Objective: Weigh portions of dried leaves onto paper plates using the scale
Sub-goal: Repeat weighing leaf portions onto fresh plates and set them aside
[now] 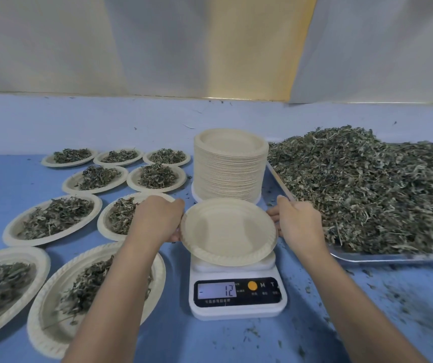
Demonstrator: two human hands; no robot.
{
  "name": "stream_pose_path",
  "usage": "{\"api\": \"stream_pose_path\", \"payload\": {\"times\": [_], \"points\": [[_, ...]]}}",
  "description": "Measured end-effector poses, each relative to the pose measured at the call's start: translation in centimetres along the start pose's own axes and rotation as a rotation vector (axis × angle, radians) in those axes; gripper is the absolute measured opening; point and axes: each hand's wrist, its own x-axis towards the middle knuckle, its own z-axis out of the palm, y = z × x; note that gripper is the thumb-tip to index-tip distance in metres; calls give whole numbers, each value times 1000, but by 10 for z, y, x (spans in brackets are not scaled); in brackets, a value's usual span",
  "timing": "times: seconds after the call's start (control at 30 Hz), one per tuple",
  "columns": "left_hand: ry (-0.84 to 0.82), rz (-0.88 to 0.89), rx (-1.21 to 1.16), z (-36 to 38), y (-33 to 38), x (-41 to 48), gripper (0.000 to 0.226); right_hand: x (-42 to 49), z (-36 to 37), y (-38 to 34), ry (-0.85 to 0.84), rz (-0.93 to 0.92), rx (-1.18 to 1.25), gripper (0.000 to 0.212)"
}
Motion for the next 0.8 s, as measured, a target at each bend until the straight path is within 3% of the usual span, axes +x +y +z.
{"api": "stream_pose_path", "payload": {"times": [0.33,0.47,0.6,0.7,0.8], "points": [[-23,41,90,1,-5,0,37,4,4,10,-13,25,-33,49],[162,239,282,4,-3,-7,34,8,-2,9,50,-37,-109,44],[302,452,257,14,13,-24,28,16,-20,13,194,-149,-294,28],[224,554,145,31,29,-37,31,28,-41,25,248,-197,-469,32],[57,539,-47,52,45,-45,28,44,-59,41,176,-134,-716,41]]}}
